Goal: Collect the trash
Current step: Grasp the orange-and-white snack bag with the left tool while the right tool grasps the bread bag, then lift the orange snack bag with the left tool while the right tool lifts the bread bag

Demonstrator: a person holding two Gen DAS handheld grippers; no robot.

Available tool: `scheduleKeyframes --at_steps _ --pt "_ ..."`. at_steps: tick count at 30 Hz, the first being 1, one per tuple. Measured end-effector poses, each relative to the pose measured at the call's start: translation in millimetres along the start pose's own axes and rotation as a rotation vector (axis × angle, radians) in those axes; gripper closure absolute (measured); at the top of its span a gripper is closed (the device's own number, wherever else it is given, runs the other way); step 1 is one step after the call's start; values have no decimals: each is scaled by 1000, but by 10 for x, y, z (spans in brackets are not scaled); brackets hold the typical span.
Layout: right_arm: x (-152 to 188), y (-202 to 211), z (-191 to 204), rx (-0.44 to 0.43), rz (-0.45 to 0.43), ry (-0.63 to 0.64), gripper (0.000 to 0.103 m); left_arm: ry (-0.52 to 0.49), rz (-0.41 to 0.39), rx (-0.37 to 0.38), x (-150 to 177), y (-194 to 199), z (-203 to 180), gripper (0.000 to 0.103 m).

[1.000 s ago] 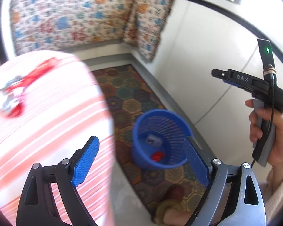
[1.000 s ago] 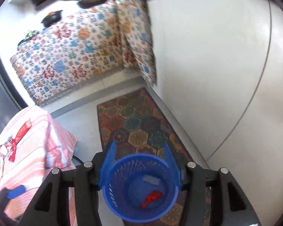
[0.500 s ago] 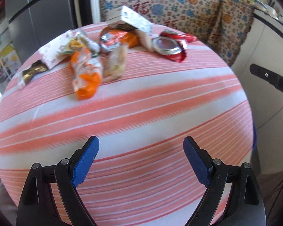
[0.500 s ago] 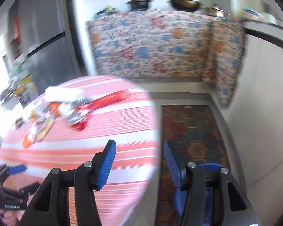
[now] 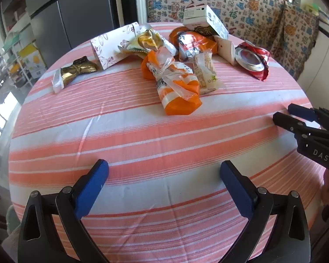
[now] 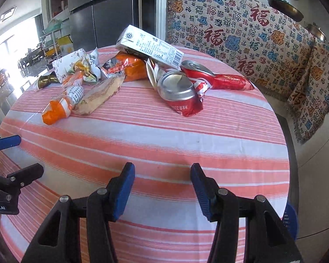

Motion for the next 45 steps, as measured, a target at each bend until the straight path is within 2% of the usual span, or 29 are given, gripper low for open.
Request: scheduleKeyframes --at_steps 4,8,10,14,15,16,17,21,28,30,35,40,42,44,45 --pt "8 -45 19 -4 -10 -14 48 47 -18 71 -163 39 64 3" --pt "-26 -85 -4 -3 -16 -20 47 68 -26 122 -482 24 79 4" --pt "-26 -86 -2 -5 -17 -22 47 66 -19 124 -602 -76 56 8" --pt "-30 -78 -11 -8 -18 -25 46 63 22 148 -705 -328 -25 27" --pt "-30 -78 -9 -8 -19 -25 46 55 21 155 -707 -347 -47 43" --pt "-29 -77 -12 -8 -18 -24 46 40 20 162 -705 -357 -78 53" --pt "-29 -77 -12 -8 -18 -25 46 27 18 166 -699 -362 -97 58" --pt "-32 -80 -10 -8 -18 -25 46 25 -11 166 -620 -215 22 59" --pt "-49 -84 11 -7 -8 -20 46 12 -11 122 -323 -20 377 59" --pt "-138 -106 93 -74 -12 -43 46 4 -19 109 -271 -34 414 59" --pt "-529 -334 389 -239 -5 -137 46 6 -19 131 -227 -58 451 59" --pt "-785 -762 524 -271 55 -188 46 19 -13 149 -165 -93 497 58" --pt "-813 -819 594 -234 73 -150 52 14 -17 151 -178 -79 481 58" --pt "-805 -801 659 -242 83 -114 70 15 -13 170 -179 -73 456 58" --pt "-785 -776 663 -236 91 -108 73 14 -13 177 -171 -68 434 58"
Point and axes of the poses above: each gripper's, at about its wrist camera, not at the fingertips, and y roughly against the way its jaws point, z to its left, x to its underside, the point moved 6 cm from there along -y, roughly the way its jaws point, and after that the axes turned 14 degrees about -x, right-handed, at the moved point
